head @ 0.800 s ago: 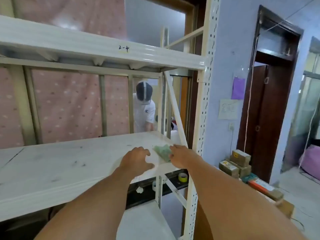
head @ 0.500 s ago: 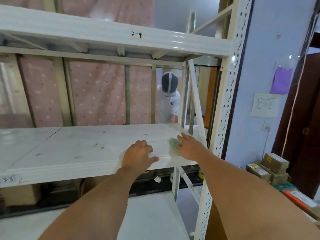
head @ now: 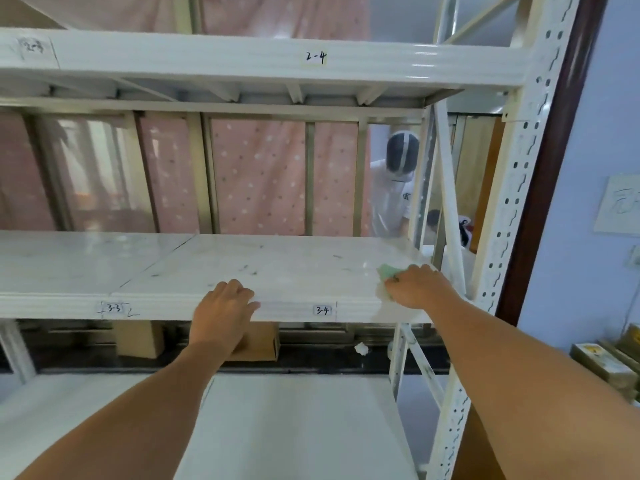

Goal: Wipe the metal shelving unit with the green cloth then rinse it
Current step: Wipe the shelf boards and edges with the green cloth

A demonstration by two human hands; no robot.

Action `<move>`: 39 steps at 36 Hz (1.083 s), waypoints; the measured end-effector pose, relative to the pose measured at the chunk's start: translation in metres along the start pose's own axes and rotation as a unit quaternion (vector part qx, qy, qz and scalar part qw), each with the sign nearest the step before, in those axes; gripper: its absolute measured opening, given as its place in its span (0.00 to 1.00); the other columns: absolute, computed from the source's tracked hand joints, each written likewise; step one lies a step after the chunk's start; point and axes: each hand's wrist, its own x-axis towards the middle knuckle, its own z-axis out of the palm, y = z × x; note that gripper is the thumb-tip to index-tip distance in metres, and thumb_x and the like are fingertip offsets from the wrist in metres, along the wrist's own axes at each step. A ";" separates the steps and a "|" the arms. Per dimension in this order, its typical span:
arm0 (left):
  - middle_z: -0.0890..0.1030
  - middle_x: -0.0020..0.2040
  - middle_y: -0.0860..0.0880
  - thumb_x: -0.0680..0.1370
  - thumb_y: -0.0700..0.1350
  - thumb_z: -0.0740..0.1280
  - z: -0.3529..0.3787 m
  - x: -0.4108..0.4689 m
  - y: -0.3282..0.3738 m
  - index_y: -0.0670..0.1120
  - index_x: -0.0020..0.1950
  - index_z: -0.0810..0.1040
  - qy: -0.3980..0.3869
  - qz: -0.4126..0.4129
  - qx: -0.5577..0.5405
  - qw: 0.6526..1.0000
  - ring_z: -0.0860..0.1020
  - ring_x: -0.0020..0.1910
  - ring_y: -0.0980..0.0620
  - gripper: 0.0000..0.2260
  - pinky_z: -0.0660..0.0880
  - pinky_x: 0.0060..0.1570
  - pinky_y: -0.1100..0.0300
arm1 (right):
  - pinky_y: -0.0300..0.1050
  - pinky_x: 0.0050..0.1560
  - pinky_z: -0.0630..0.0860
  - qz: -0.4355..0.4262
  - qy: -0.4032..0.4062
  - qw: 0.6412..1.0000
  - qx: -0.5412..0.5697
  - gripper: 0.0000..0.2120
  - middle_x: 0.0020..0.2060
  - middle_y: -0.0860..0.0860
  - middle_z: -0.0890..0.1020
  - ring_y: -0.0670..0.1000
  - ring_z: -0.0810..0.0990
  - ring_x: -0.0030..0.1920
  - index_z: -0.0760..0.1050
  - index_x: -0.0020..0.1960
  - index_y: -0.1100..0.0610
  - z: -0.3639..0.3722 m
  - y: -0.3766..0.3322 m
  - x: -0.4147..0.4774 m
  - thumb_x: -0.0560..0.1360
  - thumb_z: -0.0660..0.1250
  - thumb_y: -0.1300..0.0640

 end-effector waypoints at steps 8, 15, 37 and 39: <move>0.80 0.49 0.48 0.78 0.42 0.69 -0.018 -0.016 -0.072 0.45 0.54 0.83 0.004 -0.026 0.010 1.000 0.76 0.48 0.49 0.06 0.79 0.45 0.54 | 0.62 0.76 0.51 -0.011 -0.023 0.999 0.032 0.30 0.80 0.53 0.51 0.55 0.51 0.79 0.47 0.80 0.54 0.025 -0.011 0.015 0.81 0.37 0.44; 0.80 0.46 0.48 0.74 0.37 0.73 -0.014 -0.015 -0.100 0.44 0.50 0.84 0.012 0.005 -0.006 1.000 0.77 0.46 0.48 0.06 0.80 0.42 0.54 | 0.60 0.77 0.47 0.003 -0.040 0.998 0.041 0.29 0.80 0.54 0.47 0.55 0.48 0.79 0.44 0.80 0.56 0.025 -0.050 0.019 0.82 0.38 0.46; 0.76 0.55 0.51 0.79 0.52 0.68 -0.029 -0.037 -0.251 0.46 0.56 0.81 0.026 -0.114 -0.069 0.991 0.74 0.54 0.51 0.12 0.74 0.52 0.55 | 0.60 0.77 0.46 -0.085 -0.071 0.991 0.074 0.29 0.80 0.52 0.45 0.54 0.45 0.79 0.42 0.81 0.54 0.021 -0.263 0.017 0.82 0.37 0.44; 0.77 0.55 0.51 0.79 0.51 0.67 -0.033 -0.042 -0.270 0.46 0.58 0.81 0.016 -0.127 -0.059 0.990 0.74 0.55 0.51 0.12 0.74 0.53 0.55 | 0.60 0.77 0.46 -0.084 -0.073 0.991 0.081 0.30 0.80 0.52 0.45 0.54 0.45 0.79 0.42 0.81 0.54 0.021 -0.278 0.018 0.82 0.37 0.44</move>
